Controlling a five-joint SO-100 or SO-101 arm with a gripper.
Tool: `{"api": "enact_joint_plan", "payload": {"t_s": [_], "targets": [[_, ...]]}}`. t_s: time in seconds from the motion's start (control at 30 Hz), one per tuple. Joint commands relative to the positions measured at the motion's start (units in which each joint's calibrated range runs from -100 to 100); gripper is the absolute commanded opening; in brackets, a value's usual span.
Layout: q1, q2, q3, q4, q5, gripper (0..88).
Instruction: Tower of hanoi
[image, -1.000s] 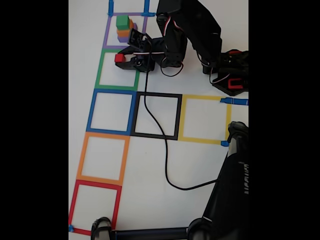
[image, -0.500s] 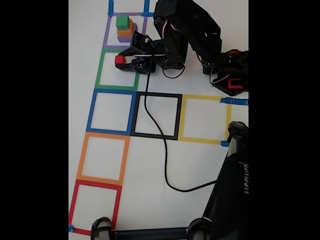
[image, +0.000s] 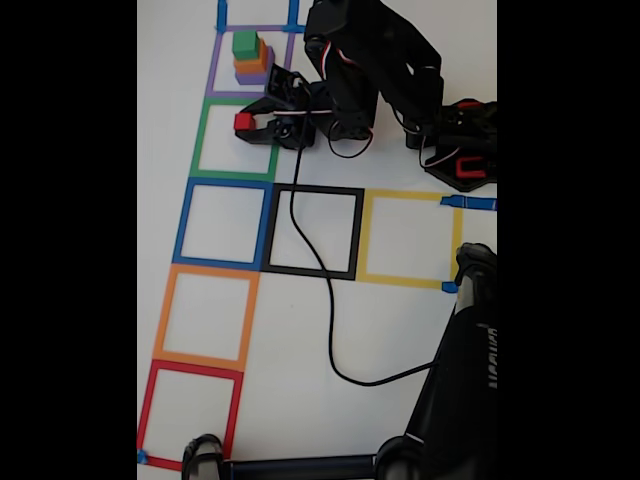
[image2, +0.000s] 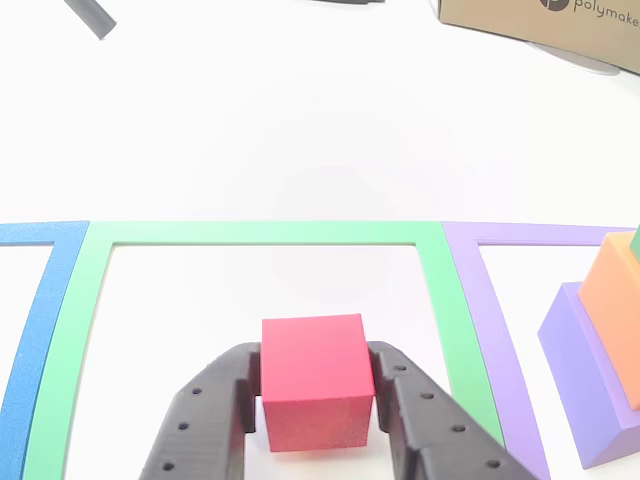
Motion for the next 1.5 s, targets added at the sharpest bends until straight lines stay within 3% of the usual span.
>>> {"api": "enact_joint_plan", "payload": {"t_s": [0.0,0.2,0.63,0.97,1.17,1.47], "targets": [[-0.7,-0.2,0.2,-1.8,0.4,10.0],[-0.2,0.2,0.1,-2.1,0.4,16.8],[0.6,-13.7,4.2,3.8,0.4,16.8],[1.0,-41.3,11.2,26.1,0.4,2.1],[4.1,-59.4,10.2,49.1,0.4,1.2],[11.6,-82.3,-13.4,107.5,0.4,1.2]]}}
